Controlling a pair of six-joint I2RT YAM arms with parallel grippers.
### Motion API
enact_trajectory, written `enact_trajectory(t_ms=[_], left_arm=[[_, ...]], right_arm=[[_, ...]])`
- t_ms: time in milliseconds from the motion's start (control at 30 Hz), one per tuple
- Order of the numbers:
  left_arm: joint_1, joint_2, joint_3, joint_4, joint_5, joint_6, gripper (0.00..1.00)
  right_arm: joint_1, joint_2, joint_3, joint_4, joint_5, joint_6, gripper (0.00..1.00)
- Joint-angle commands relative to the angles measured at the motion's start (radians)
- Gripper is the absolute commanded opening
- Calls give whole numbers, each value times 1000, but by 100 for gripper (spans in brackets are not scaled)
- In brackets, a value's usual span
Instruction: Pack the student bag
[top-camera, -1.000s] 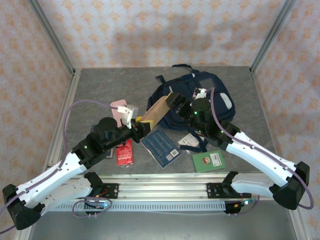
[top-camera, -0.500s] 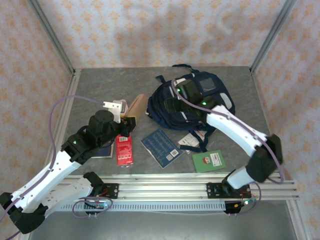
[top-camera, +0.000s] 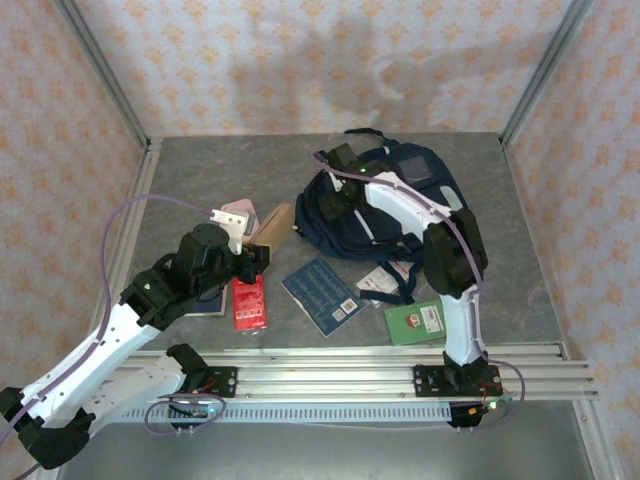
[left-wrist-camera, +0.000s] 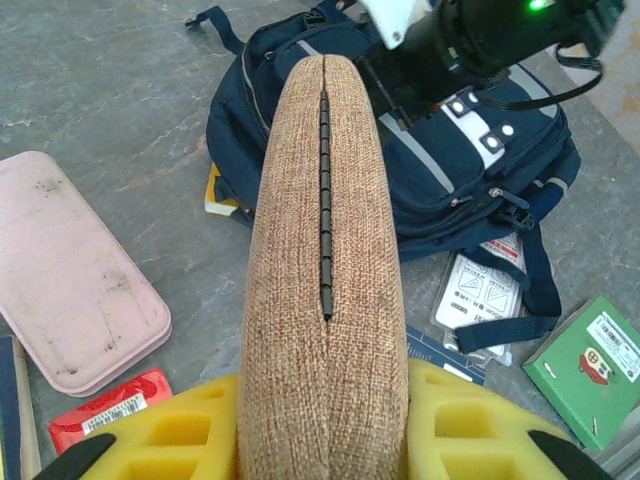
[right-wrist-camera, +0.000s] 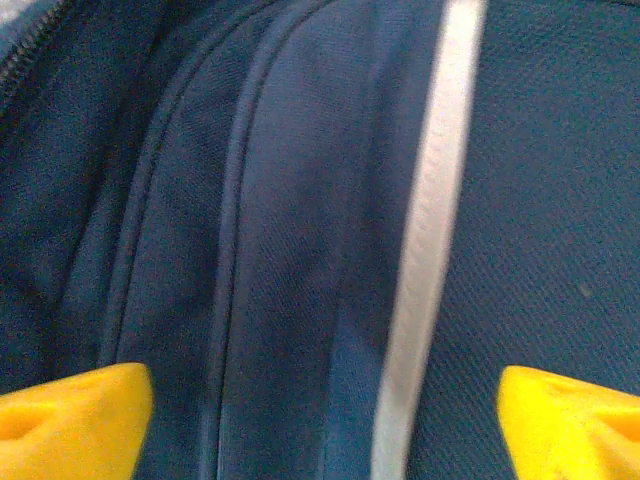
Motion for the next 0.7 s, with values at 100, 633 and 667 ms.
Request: enact_trajectory(t_ms=[100,633,667], left_arm=[[18,-8,14,13,21,12,21],[39,162,28,154,31,-197,18],[43,176,30,172,37,-210,18]], right_arm=[[-40,44,28,-58,-43,6,40],[-188,-326,-210,107,-434,-45,0],[-214,-346,-221,112,-487,-42,0]])
